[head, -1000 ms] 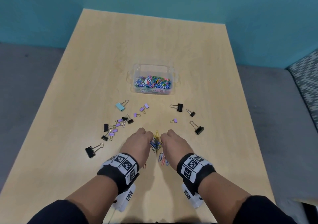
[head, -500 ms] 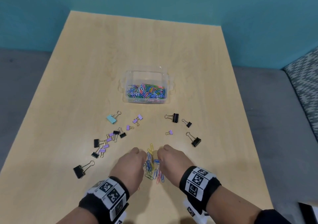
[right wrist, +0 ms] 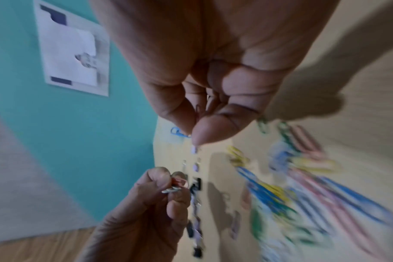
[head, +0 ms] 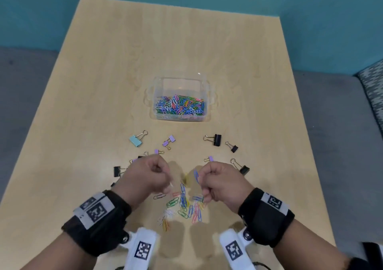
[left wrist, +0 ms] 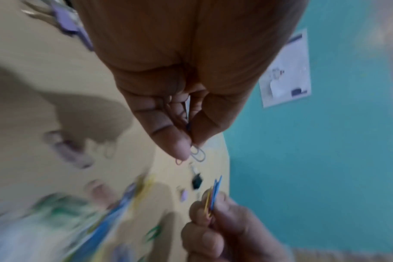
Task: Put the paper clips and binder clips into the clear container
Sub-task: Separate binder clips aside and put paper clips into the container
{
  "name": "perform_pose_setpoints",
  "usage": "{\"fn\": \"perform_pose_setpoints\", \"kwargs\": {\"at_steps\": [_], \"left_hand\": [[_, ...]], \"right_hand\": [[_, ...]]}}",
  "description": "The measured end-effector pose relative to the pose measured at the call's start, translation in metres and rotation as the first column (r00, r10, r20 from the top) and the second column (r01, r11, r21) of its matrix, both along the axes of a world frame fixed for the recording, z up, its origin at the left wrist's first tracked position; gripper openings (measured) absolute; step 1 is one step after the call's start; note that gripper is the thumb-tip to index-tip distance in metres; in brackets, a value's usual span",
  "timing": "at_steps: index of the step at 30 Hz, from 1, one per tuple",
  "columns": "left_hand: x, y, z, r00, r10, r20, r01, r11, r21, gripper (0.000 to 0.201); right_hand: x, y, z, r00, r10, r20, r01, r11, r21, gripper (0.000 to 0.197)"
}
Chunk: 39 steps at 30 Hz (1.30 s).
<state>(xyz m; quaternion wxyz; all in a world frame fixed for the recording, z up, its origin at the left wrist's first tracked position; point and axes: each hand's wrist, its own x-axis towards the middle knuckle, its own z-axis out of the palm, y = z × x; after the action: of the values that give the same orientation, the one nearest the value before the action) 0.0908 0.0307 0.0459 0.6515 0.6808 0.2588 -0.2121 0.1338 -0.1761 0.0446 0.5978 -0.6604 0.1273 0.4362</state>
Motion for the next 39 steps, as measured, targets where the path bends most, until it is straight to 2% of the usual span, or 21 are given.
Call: {"fn": "perform_pose_setpoints", "kwargs": {"at_steps": [2, 4, 7, 9, 11, 13, 14, 16, 18, 20, 21, 23, 26, 27, 28, 30, 31, 33, 35, 37, 39], "left_hand": [[0.025, 0.007, 0.011, 0.995, 0.079, 0.059, -0.078, 0.997, -0.031, 0.013], [0.057, 0.012, 0.023, 0.977, 0.142, 0.158, -0.144, 0.99, -0.002, 0.021], [0.107, 0.013, 0.039, 0.935, 0.172, 0.309, -0.215, 0.97, 0.11, 0.025], [0.132, 0.012, 0.04, 0.925, 0.1, 0.368, -0.199, 0.95, 0.243, 0.019], [0.144, 0.009, 0.036, 0.933, -0.022, 0.359, -0.117, 0.925, 0.362, 0.011], [0.141, 0.011, 0.03, 0.943, -0.125, 0.307, -0.048, 0.865, 0.499, 0.021], [0.134, 0.013, 0.027, 0.945, -0.171, 0.28, -0.028, 0.809, 0.587, 0.026], [0.108, 0.018, 0.02, 0.931, -0.263, 0.254, -0.007, 0.682, 0.731, 0.025], [0.071, 0.016, 0.014, 0.903, -0.357, 0.24, 0.038, 0.622, 0.782, 0.022], [0.029, 0.007, 0.002, 0.829, -0.51, 0.23, 0.141, 0.589, 0.796, 0.022], [0.011, 0.0, -0.007, 0.761, -0.61, 0.221, 0.207, 0.551, 0.808, 0.024], [-0.019, -0.013, -0.027, 0.614, -0.776, 0.143, 0.336, 0.421, 0.843, 0.032], [-0.04, -0.021, -0.055, 0.395, -0.919, -0.019, 0.405, 0.156, 0.901, 0.05], [-0.043, -0.02, -0.06, 0.365, -0.93, -0.049, 0.402, 0.11, 0.909, 0.051], [-0.045, -0.019, -0.061, 0.359, -0.931, -0.059, 0.398, 0.095, 0.912, 0.049], [-0.051, -0.016, -0.057, 0.394, -0.919, 0.008, 0.358, 0.161, 0.92, 0.04], [-0.056, -0.013, -0.052, 0.441, -0.896, 0.057, 0.336, 0.224, 0.915, 0.038], [-0.069, -0.004, -0.042, 0.619, -0.774, 0.137, 0.276, 0.377, 0.884, 0.034], [-0.085, 0.003, -0.037, 0.809, -0.578, 0.108, 0.26, 0.516, 0.816, 0.038], [-0.101, 0.001, -0.038, 0.886, -0.461, 0.041, 0.288, 0.619, 0.731, 0.06], [-0.111, -0.01, -0.04, 0.883, -0.468, 0.018, 0.322, 0.634, 0.703, 0.074]], "right_hand": [[0.026, 0.007, 0.013, 0.996, -0.029, 0.09, 0.026, 0.999, 0.036, 0.019], [0.06, 0.017, 0.026, 0.968, -0.048, 0.247, 0.045, 0.999, 0.017, 0.019], [0.112, 0.036, 0.043, 0.875, 0.017, 0.484, 0.051, 0.991, -0.127, 0.018], [0.138, 0.049, 0.047, 0.827, 0.113, 0.551, 0.033, 0.968, -0.248, 0.013], [0.152, 0.058, 0.045, 0.779, 0.272, 0.565, -0.033, 0.918, -0.396, 0.005], [0.155, 0.055, 0.04, 0.664, 0.494, 0.561, -0.063, 0.785, -0.617, 0.014], [0.149, 0.049, 0.039, 0.609, 0.557, 0.565, -0.032, 0.729, -0.684, 0.018], [0.125, 0.032, 0.036, 0.539, 0.575, 0.616, 0.021, 0.722, -0.692, 0.015], [0.086, 0.014, 0.024, 0.507, 0.609, 0.61, -0.04, 0.724, -0.689, 0.016], [0.041, 0.001, 0.009, 0.472, 0.723, 0.505, -0.208, 0.648, -0.733, 0.018], [0.021, -0.003, 0.001, 0.435, 0.777, 0.455, -0.268, 0.594, -0.759, 0.017], [-0.013, -0.009, -0.011, 0.344, 0.854, 0.389, -0.319, 0.496, -0.807, 0.019], [-0.047, -0.017, -0.029, 0.215, 0.911, 0.352, -0.334, 0.408, -0.85, 0.053], [-0.054, -0.021, -0.037, 0.175, 0.924, 0.34, -0.327, 0.38, -0.865, 0.06], [-0.061, -0.022, -0.039, 0.147, 0.934, 0.325, -0.328, 0.356, -0.875, 0.062], [-0.072, -0.025, -0.04, 0.115, 0.931, 0.346, -0.332, 0.364, -0.87, 0.059], [-0.076, -0.028, -0.037, 0.131, 0.908, 0.397, -0.322, 0.418, -0.85, 0.057], [-0.081, -0.037, -0.029, 0.27, 0.819, 0.507, -0.291, 0.571, -0.768, 0.053], [-0.084, -0.05, -0.029, 0.454, 0.723, 0.52, -0.243, 0.663, -0.709, 0.049], [-0.089, -0.057, -0.032, 0.57, 0.665, 0.482, -0.207, 0.684, -0.699, 0.055], [-0.092, -0.051, -0.035, 0.63, 0.65, 0.425, -0.229, 0.678, -0.698, 0.067]]}}
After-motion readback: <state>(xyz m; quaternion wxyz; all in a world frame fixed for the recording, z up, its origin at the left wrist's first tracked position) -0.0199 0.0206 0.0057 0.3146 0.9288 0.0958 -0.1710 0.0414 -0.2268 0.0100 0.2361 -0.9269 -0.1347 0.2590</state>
